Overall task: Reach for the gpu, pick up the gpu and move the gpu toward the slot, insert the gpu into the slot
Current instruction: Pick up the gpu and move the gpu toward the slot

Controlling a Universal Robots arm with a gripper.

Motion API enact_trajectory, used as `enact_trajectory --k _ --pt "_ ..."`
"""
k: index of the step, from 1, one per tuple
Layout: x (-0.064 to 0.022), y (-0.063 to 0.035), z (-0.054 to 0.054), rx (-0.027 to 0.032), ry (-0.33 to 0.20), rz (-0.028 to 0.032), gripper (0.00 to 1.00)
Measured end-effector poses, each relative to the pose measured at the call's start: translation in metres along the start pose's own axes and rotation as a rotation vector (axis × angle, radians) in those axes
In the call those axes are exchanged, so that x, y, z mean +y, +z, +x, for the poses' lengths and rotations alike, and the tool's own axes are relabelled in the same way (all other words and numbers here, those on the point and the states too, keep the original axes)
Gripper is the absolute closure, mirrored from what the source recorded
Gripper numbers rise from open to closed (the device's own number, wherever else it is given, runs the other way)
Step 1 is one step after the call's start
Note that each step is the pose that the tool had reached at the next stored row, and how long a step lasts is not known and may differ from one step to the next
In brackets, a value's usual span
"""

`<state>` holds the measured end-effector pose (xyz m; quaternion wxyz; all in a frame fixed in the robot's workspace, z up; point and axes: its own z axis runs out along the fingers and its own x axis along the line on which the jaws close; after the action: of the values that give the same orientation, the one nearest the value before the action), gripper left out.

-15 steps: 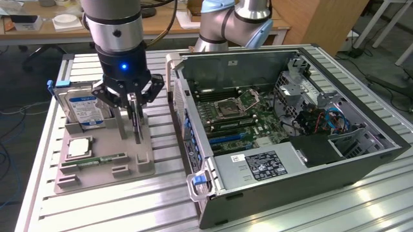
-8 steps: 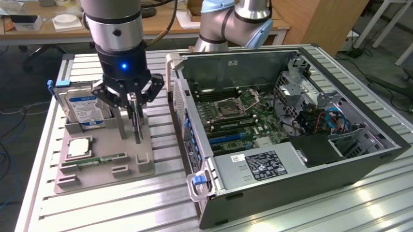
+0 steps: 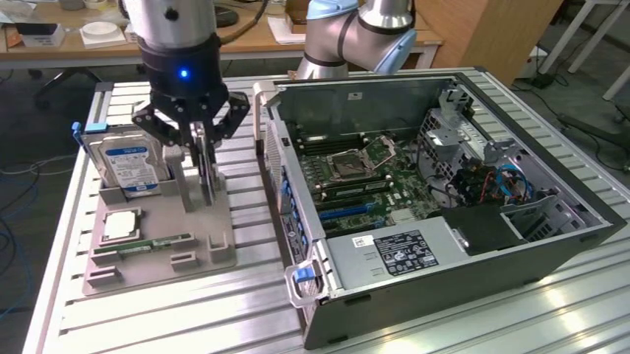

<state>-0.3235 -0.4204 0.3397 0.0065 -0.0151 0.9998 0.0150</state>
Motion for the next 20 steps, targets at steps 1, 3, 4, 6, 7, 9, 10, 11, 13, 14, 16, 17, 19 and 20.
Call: enact_trajectory --k 1,3,4,6,7,9,10,11,13,14,16,17,19,20 --pt "0.0001 -0.0045 0.0 0.0001 0.0 0.0001 0.73" --pt "0.0004 -0.0136 0.0 0.0 0.0 0.0001 0.73" --pt "0.0005 -0.0181 0.0 0.0001 0.0 0.0001 0.73" --pt "0.0007 -0.0275 0.0 0.0001 0.0 0.0024 0.73" --pt "0.0009 -0.0316 -0.001 0.0002 0.0 0.0045 0.73" --pt "0.0011 -0.0383 -0.001 0.0004 0.0 0.0118 0.73" --pt "0.0012 -0.0412 -0.001 0.0005 0.0 0.0163 0.73" --pt "0.0013 -0.0448 -0.001 0.0006 0.0 0.0196 0.73" --pt "0.0015 -0.0531 -0.001 0.0008 0.0 0.0221 0.73" --pt "0.0016 -0.0568 -0.001 0.0008 0.0 0.0223 0.73" --pt "0.0018 -0.0614 -0.001 0.0008 0.0 0.0223 0.73" --pt "0.0018 -0.0622 -0.001 0.0006 0.0 0.0222 0.73" --pt "0.0019 -0.0645 -0.001 0.0008 0.0 0.0223 0.73" --pt "0.002 -0.0675 -0.001 0.0007 0.0 0.0223 0.73"
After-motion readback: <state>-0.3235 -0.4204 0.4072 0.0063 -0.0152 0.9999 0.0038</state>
